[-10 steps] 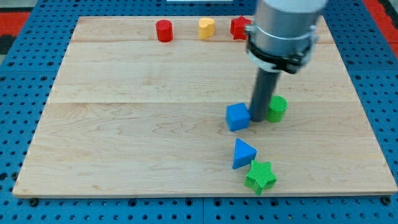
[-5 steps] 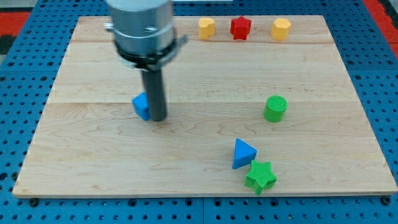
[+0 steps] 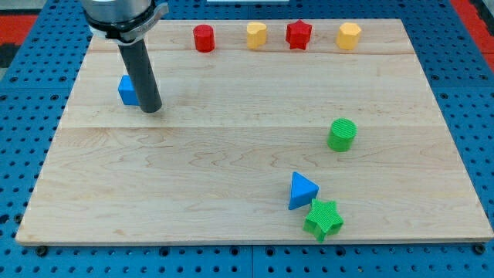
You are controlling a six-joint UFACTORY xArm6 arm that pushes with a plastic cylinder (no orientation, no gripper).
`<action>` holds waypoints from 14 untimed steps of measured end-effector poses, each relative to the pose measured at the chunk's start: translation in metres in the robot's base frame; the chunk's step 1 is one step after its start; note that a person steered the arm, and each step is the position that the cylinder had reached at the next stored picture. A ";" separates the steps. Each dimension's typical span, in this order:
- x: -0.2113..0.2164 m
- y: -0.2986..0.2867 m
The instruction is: Place the blue cube to the left of the red circle
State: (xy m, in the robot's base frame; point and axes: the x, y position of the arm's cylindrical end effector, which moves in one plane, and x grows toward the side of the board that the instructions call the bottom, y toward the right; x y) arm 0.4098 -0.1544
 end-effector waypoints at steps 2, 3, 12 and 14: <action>-0.025 -0.031; -0.046 -0.034; -0.111 0.010; -0.131 0.007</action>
